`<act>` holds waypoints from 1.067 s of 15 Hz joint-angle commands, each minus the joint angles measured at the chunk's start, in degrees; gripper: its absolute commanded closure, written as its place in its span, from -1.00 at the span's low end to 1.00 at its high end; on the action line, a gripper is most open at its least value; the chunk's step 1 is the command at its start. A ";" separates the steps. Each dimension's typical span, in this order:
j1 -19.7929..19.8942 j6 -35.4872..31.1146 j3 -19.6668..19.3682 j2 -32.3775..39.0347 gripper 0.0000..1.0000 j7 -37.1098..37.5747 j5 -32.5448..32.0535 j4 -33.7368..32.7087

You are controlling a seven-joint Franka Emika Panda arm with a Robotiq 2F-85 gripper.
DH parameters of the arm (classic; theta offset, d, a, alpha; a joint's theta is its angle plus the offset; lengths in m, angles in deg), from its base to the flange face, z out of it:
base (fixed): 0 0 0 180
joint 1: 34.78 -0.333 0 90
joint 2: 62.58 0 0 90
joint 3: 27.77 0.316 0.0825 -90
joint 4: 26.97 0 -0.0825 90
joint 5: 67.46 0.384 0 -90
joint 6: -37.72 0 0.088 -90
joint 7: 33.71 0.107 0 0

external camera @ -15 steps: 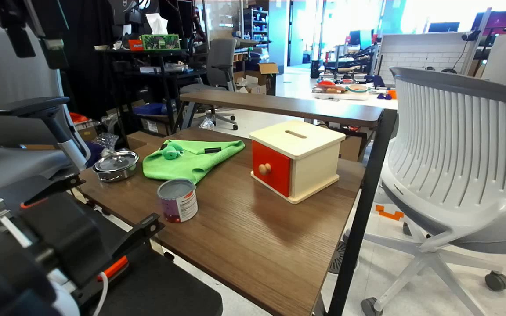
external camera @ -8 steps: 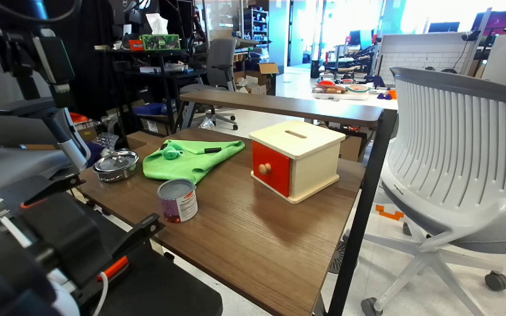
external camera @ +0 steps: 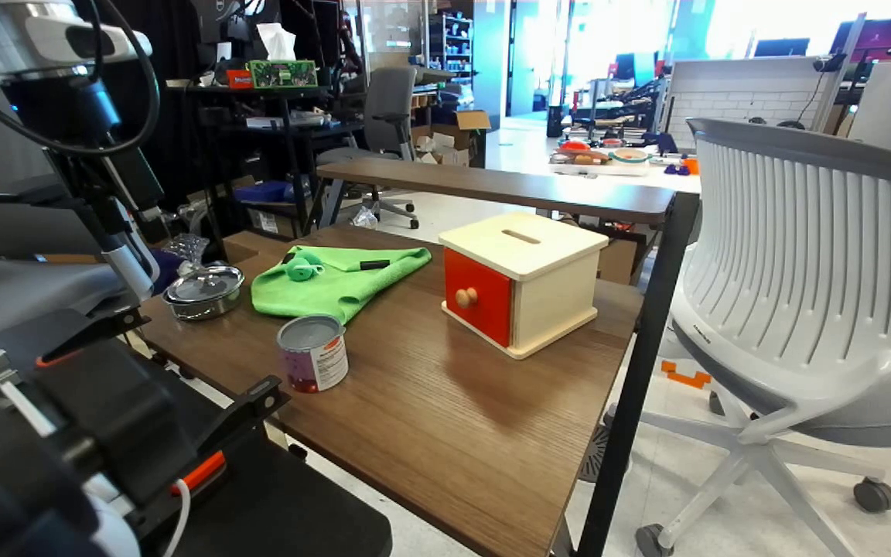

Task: Pick up the lid from the silver pot and put it on the table.

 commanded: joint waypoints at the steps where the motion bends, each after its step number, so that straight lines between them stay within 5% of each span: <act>1: 3.44 -1.85 -0.22 5.49 -1.00 10.82 -12.75 -2.76; 7: 2.46 -2.22 -2.06 15.53 -1.00 19.89 -24.23 -9.78; 15: 1.55 -6.70 -1.84 26.14 -1.00 19.03 -24.25 -17.60; 16: 1.67 -7.18 -1.84 26.99 -0.50 18.73 -24.27 -18.20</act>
